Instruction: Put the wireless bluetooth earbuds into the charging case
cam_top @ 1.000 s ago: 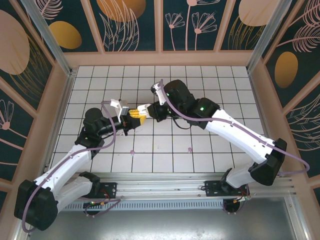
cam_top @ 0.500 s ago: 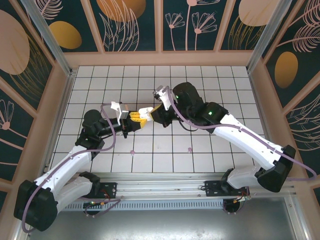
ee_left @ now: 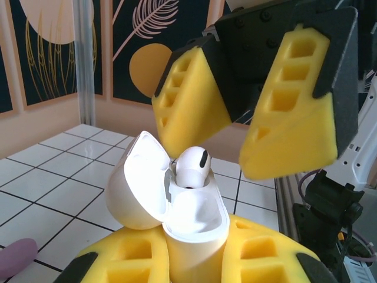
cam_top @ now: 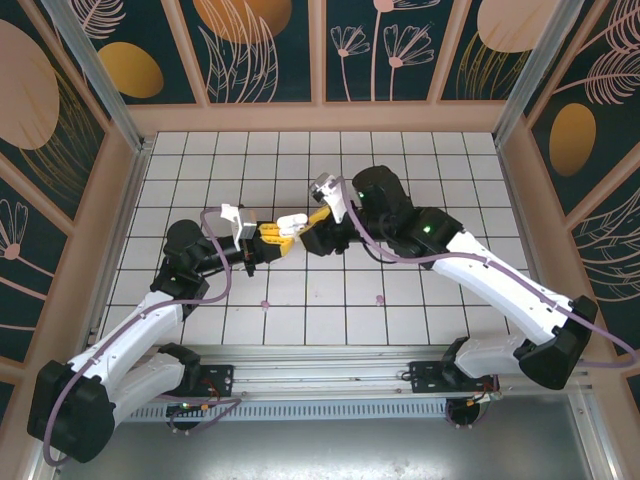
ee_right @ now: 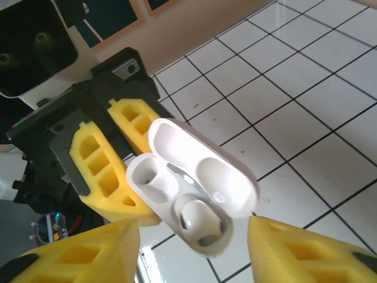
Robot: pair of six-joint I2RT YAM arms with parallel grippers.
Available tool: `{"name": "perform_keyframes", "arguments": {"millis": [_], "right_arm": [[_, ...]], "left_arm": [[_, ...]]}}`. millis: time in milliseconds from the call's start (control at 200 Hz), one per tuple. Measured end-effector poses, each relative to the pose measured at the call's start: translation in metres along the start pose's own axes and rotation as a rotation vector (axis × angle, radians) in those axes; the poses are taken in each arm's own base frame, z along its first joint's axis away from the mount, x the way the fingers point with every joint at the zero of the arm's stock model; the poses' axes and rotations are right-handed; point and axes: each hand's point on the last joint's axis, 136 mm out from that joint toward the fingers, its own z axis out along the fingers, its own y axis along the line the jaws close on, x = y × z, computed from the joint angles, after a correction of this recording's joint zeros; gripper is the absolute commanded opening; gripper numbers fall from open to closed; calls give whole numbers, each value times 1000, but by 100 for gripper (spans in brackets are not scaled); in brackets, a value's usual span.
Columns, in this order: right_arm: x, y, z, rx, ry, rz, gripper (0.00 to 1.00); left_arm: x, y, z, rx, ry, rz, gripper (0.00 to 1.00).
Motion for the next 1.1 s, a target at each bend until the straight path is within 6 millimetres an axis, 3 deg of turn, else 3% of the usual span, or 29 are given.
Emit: {"name": "perform_keyframes", "arguments": {"millis": [175, 300, 380, 470, 611, 846, 981, 1101], "right_arm": [[-27, -28, -42, 43, -147, 129, 57], [-45, -27, -72, 56, -257, 172, 57], [-51, -30, -80, 82, -293, 198, 57], [-49, -47, -74, 136, -289, 262, 57], [-27, -87, -33, 220, -197, 393, 54], [41, -138, 66, 268, 58, 611, 43], [62, -144, 119, 265, 160, 668, 40], [68, -129, 174, 227, 226, 670, 39]], "left_arm": [[-5, 5, -2, -42, -17, 11, 0], [-11, 9, -5, -91, -38, 24, 0], [-15, 14, -9, -144, -53, 30, 0], [-18, 20, -16, -214, -64, 41, 0], [-24, 26, -31, -328, -72, 66, 0], [-15, 38, -56, -506, -20, 61, 0], [-15, 36, -72, -581, -9, 61, 0], [-22, 31, -86, -632, -12, 81, 0]]}}
